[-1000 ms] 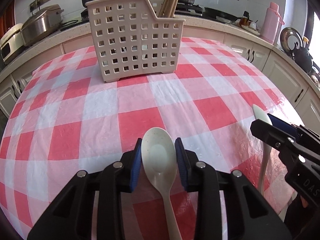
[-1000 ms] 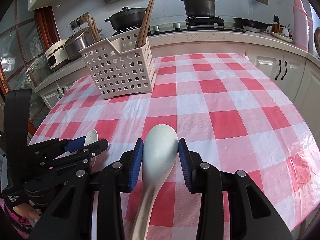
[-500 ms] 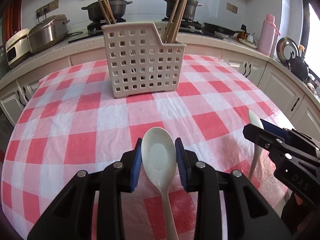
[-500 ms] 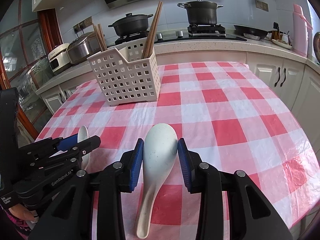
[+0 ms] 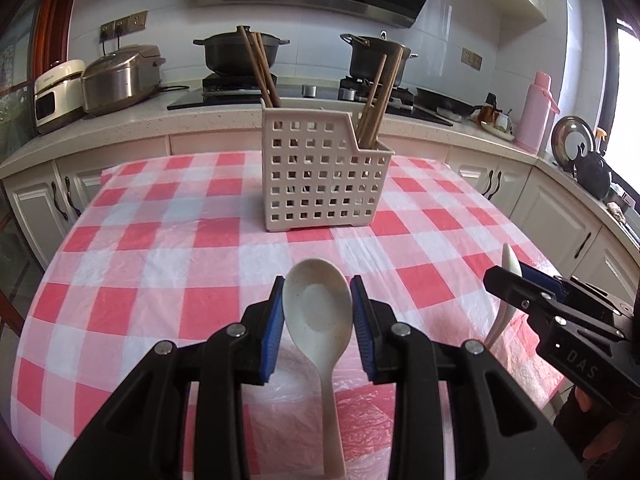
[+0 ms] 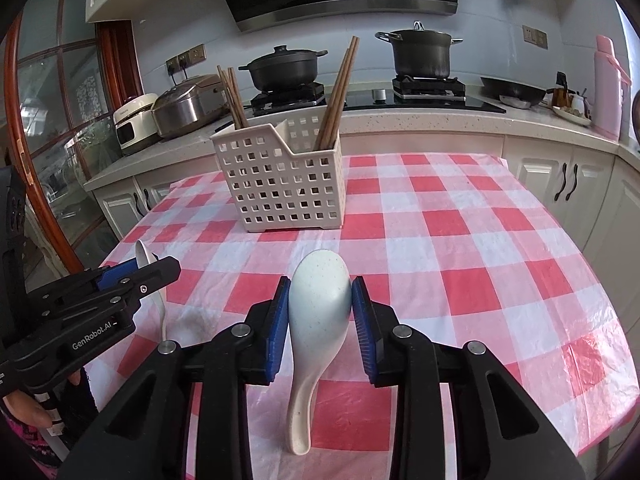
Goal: Organize utensils
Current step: 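Lift both white spoons and carry them toward the caddy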
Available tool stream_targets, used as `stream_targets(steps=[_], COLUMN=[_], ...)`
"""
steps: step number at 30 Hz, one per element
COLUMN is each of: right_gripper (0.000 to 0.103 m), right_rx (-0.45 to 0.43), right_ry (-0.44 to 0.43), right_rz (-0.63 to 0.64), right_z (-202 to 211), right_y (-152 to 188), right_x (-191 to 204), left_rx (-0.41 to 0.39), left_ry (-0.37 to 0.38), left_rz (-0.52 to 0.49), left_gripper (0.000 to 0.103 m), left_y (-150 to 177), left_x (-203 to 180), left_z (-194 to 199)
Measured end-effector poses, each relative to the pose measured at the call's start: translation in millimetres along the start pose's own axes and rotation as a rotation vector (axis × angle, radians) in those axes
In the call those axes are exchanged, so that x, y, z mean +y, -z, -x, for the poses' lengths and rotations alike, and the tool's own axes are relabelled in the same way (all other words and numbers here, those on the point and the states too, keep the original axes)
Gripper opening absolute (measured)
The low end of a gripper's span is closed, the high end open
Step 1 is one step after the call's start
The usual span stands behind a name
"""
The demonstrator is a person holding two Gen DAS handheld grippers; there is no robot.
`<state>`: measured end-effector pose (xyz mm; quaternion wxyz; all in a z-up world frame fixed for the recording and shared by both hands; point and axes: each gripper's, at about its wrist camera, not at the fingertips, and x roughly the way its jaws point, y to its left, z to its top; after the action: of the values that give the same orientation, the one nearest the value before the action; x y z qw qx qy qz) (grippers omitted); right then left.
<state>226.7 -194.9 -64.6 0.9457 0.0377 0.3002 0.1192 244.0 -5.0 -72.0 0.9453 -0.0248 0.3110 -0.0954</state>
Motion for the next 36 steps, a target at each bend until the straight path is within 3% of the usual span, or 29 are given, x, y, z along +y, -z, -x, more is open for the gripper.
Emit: stream_targets(steps=[1, 11, 29, 36], right_gripper=[0.015, 0.015, 0.015, 0.015], right_rx=[-0.002, 0.043, -0.115, -0.187], right_ry=[0.001, 0.010, -0.022, -0.022], right_rz=[0.003, -0.036, 0.032, 0.059], right_z=[1, -8, 12, 11], right_y=[0, 9, -22, -49], right_x=[1, -9, 9, 13], left_rx=[-0.007, -0.032, -0.112, -0.148], left_ry=[-0.003, -0.009, -0.036, -0.035], left_rz=[-0.001, -0.022, -0.056, -0.079], left_gripper=[0.031, 0.031, 0.031, 0.031], left_y=[0, 4, -19, -43], left_x=[0, 2, 1, 0], left_z=[3, 12, 30, 35])
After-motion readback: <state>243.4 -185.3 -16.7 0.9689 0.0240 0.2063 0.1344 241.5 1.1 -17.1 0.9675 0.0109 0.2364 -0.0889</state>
